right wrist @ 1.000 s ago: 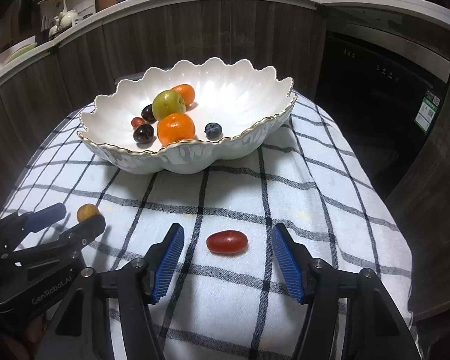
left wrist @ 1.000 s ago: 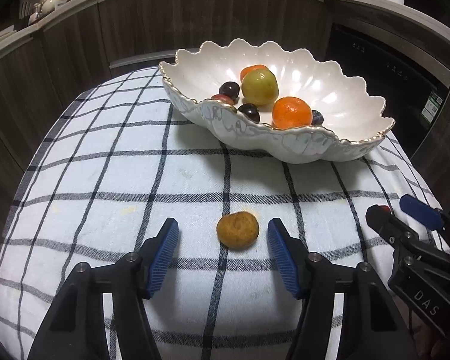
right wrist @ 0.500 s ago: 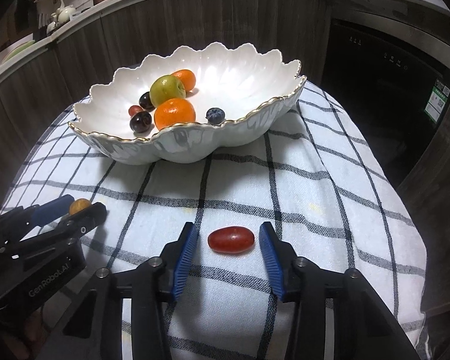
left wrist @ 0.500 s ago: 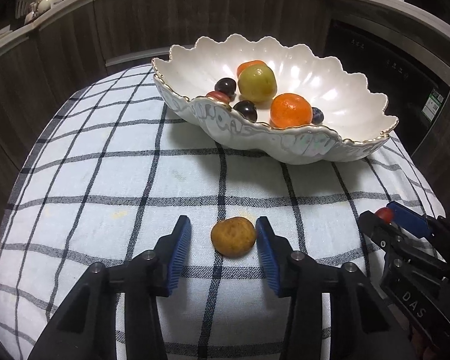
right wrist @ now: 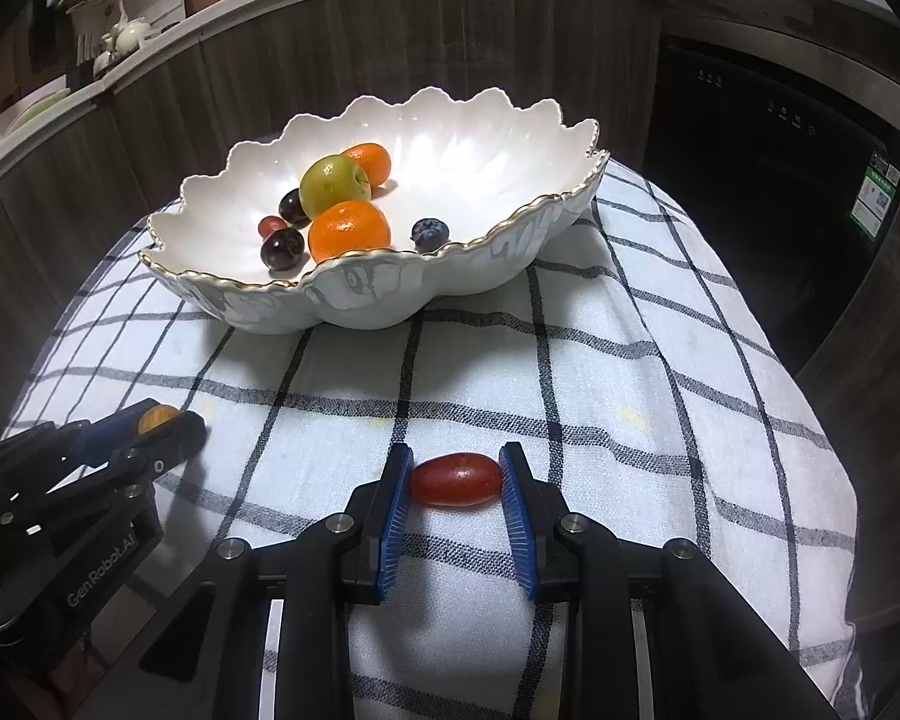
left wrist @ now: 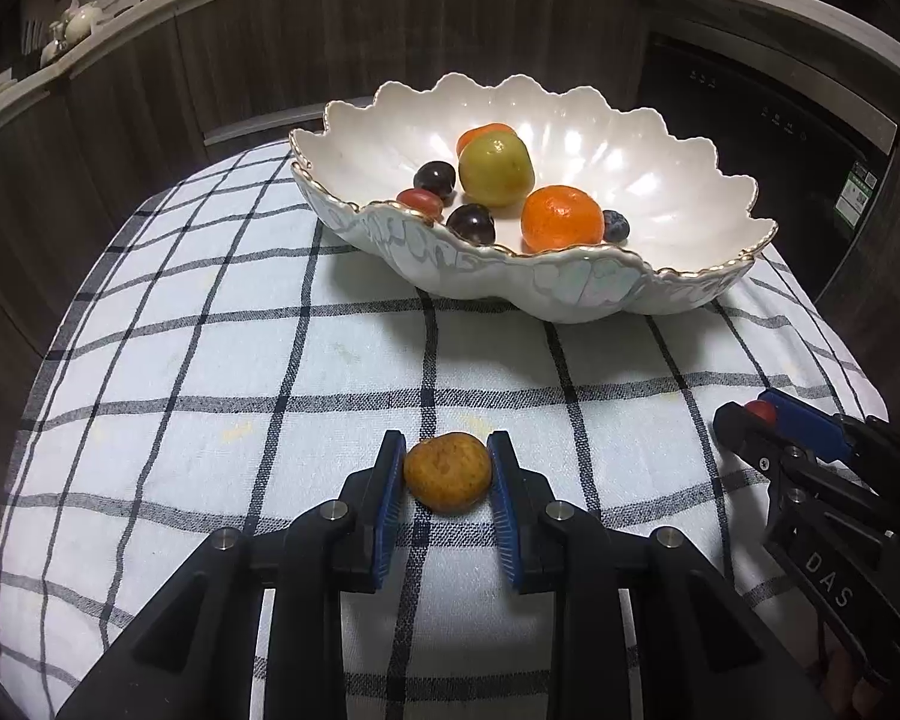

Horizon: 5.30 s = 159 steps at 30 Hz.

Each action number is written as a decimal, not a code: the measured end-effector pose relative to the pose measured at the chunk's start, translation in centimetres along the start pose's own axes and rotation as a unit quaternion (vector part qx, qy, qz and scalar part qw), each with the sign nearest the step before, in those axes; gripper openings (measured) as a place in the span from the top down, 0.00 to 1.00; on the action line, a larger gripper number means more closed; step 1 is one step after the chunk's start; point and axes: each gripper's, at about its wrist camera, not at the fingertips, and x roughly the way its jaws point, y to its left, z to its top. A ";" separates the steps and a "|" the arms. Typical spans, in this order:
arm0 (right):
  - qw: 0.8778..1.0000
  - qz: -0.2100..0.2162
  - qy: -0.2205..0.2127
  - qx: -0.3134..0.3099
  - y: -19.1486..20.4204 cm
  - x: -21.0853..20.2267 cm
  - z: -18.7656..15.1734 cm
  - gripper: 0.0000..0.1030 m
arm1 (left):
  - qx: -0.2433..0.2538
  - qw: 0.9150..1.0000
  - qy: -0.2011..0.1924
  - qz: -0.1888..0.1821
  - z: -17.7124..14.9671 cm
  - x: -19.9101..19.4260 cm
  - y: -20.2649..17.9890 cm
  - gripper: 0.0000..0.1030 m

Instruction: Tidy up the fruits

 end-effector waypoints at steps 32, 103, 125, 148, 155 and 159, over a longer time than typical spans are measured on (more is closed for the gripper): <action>0.997 0.008 -0.081 0.000 0.2 -6.6 3.8 0.70 | 0.006 0.998 -0.054 0.009 3.9 -6.0 -0.7 0.73; 0.995 -0.034 -0.094 -0.006 -1.5 0.3 14.7 0.27 | 0.000 0.998 -0.047 0.045 13.6 0.4 0.2 0.16; 0.992 -0.038 -0.122 -0.005 -0.5 -7.7 11.6 0.25 | -0.010 0.995 -0.088 0.044 10.5 -8.0 1.1 0.11; 0.992 -0.024 -0.127 -0.009 3.4 -13.9 4.9 0.21 | -0.023 0.992 -0.102 0.069 2.5 -15.2 4.4 0.05; 0.992 -0.027 -0.125 -0.011 4.1 -15.2 2.7 0.21 | -0.031 0.993 -0.086 0.076 -0.2 -15.9 4.9 0.05; 0.991 -0.029 -0.126 -0.013 4.3 -16.0 1.4 0.21 | -0.033 0.993 -0.088 0.077 -1.7 -16.6 4.9 0.05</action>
